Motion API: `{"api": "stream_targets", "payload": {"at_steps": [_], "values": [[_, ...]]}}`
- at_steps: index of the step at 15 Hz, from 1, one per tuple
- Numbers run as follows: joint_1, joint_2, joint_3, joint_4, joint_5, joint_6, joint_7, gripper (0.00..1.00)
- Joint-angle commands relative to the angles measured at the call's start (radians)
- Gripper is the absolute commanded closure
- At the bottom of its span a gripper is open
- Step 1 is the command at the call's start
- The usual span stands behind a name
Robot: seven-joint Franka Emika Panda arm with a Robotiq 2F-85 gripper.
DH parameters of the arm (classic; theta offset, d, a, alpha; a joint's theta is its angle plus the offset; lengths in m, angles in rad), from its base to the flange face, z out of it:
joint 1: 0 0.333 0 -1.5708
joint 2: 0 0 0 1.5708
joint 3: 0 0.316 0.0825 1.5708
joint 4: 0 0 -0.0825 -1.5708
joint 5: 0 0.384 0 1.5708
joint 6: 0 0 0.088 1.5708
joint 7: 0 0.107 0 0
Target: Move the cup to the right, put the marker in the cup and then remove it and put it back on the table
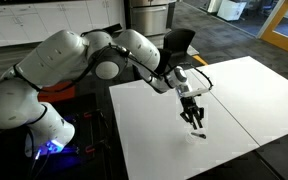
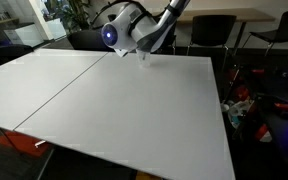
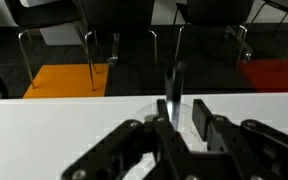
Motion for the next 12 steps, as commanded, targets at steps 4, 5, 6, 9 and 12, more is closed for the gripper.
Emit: {"api": "stream_targets", "payload": {"at_steps": [4,5,6,9,12], "values": [[0.012,0.008,-0.021,0.047,0.042,0.008,0.03,0.12],[0.015,-0.007,-0.022,0.033,0.041,0.008,0.039,0.06],[0.017,-0.023,-0.023,0.018,0.041,0.007,0.056,0.0],[0.02,-0.076,-0.017,-0.025,0.046,0.007,0.109,0.0],[0.014,-0.143,-0.006,-0.065,0.07,0.009,0.154,0.0]]}}
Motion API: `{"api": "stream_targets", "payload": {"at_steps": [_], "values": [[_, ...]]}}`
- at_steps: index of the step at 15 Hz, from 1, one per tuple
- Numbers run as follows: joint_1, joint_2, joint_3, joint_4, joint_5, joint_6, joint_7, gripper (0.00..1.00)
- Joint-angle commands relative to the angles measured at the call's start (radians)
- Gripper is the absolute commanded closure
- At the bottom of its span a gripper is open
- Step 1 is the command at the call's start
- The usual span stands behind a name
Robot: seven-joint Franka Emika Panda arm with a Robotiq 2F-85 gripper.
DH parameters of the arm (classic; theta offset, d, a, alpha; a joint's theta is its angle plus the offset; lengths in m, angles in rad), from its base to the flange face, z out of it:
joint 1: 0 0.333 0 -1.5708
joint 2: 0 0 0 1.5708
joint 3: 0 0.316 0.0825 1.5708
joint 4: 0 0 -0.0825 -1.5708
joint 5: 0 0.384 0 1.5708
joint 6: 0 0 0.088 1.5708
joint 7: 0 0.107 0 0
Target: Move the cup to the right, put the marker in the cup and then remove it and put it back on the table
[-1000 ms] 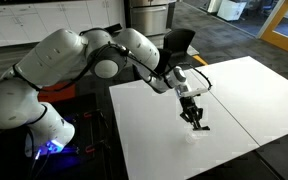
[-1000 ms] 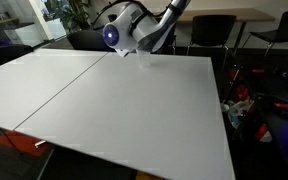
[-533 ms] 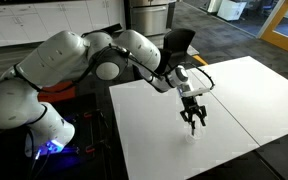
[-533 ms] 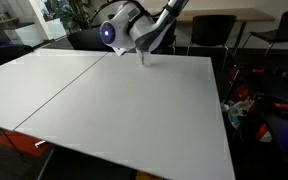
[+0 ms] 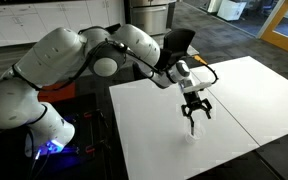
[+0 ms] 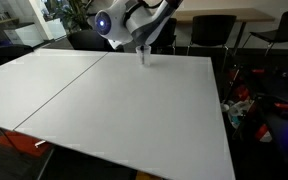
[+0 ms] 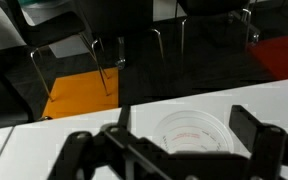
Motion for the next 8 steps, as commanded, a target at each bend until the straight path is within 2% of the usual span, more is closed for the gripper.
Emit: {"api": "stream_targets", "payload": {"at_steps": [1,6,8], "values": [[-0.002,-0.132,0.003,-0.106,0.062,0.008,0.06,0.0],[-0.055,-0.299,0.026,-0.198,0.241,0.042,0.046,0.0],[-0.078,-0.358,0.028,-0.216,0.344,0.032,0.046,0.0]]}}
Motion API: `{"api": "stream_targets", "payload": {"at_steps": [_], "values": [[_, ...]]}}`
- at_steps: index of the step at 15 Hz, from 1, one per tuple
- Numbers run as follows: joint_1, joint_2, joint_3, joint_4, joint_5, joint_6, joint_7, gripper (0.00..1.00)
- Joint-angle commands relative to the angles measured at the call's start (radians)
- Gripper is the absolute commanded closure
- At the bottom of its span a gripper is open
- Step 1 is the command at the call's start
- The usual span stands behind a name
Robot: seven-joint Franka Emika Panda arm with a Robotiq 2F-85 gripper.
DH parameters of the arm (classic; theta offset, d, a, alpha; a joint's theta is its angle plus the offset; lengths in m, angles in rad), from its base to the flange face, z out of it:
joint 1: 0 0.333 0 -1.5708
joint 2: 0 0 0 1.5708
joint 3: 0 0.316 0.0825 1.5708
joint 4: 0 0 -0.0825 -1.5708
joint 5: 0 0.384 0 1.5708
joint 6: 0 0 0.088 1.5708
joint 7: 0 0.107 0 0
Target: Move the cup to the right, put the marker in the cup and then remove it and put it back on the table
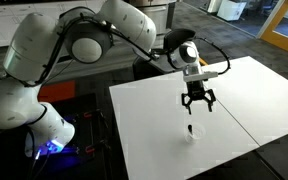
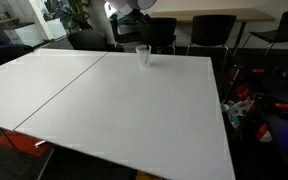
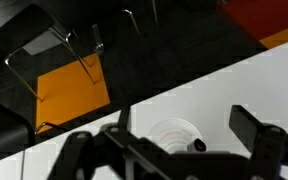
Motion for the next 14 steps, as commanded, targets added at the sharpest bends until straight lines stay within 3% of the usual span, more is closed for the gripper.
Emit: {"api": "stream_targets", "payload": {"at_steps": [1,6,14], "values": [[-0.054,-0.154,0.013,-0.111,0.158,0.027,0.018,0.0],[-0.107,-0.222,-0.013,-0.106,0.419,0.017,0.019,0.0],[-0.171,-0.173,-0.072,0.002,0.794,-0.041,0.089,0.0]]}}
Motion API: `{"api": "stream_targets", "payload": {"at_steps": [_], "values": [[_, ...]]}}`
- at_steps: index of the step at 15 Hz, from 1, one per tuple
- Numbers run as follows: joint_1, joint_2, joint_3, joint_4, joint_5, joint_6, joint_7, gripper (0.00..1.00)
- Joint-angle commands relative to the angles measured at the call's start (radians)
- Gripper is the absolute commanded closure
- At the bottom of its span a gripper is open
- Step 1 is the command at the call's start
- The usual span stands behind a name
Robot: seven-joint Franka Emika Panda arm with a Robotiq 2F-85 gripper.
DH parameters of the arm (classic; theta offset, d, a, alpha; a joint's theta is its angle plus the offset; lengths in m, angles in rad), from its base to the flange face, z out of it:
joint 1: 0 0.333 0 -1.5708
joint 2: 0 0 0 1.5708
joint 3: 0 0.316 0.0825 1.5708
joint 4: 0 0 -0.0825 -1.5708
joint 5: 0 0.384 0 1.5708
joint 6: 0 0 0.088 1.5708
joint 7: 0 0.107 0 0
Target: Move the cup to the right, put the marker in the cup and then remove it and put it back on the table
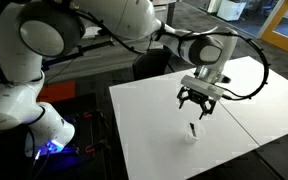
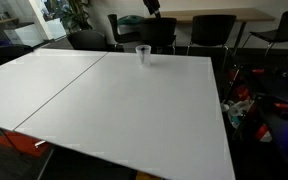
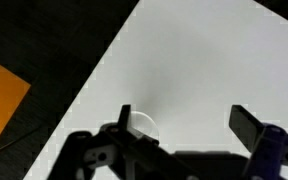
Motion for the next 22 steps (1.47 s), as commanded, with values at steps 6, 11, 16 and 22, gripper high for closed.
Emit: {"api": "stream_targets", "payload": {"at_steps": [6,11,16,22], "values": [[-0.081,0.079,-0.009,0.126,0.297,-0.069,0.146,0.0],[-0.095,0.075,-0.014,0.099,0.299,-0.024,0.076,0.0],[-0.127,0.077,-0.002,0.099,0.414,0.038,0.138,0.0],[-0.144,0.091,-0.006,0.062,0.599,0.148,0.316,0.0]]}}
